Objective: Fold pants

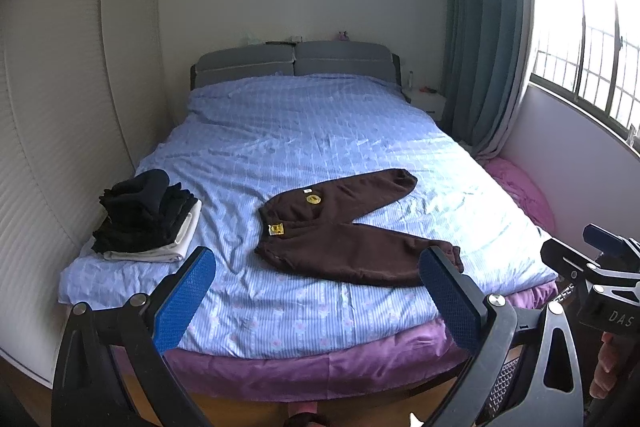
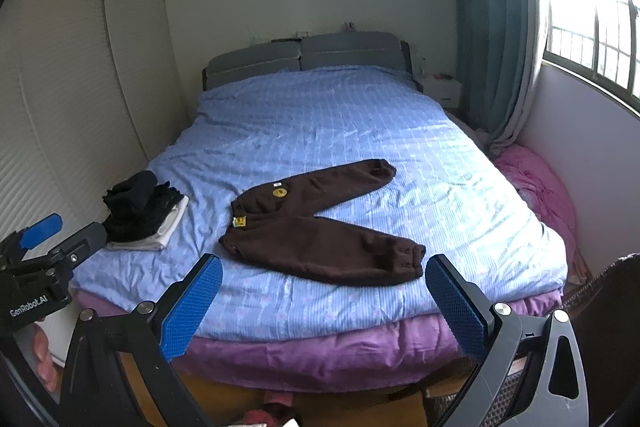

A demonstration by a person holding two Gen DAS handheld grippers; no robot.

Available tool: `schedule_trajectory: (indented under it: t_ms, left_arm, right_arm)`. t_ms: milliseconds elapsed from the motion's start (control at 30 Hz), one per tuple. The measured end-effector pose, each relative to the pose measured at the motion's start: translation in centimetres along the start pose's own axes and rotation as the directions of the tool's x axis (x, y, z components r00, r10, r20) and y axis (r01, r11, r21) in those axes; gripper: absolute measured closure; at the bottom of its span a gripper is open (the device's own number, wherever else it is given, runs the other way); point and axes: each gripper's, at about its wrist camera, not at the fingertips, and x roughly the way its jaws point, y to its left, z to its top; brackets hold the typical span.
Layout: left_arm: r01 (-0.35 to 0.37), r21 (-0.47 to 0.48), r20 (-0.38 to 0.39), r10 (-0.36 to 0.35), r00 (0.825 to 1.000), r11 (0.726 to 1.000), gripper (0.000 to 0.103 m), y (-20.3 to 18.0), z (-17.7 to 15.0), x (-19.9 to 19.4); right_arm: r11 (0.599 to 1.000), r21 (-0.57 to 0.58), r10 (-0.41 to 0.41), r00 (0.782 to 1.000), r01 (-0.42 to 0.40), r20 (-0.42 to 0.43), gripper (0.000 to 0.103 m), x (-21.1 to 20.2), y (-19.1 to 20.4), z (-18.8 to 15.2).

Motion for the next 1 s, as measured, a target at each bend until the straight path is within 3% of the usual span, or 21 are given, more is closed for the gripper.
schedule_trajectory:
  t_ms: [1000]
  left_arm:
    - [-0.005,-0.003,0.029,0.005,1.0,1.0,0.0,-0.2,0.0,-0.8]
  right_arm:
    - [1.0,-0.014,0.001,1.0,-0.001,0.031,0.0,-1.1,0.3,0.8]
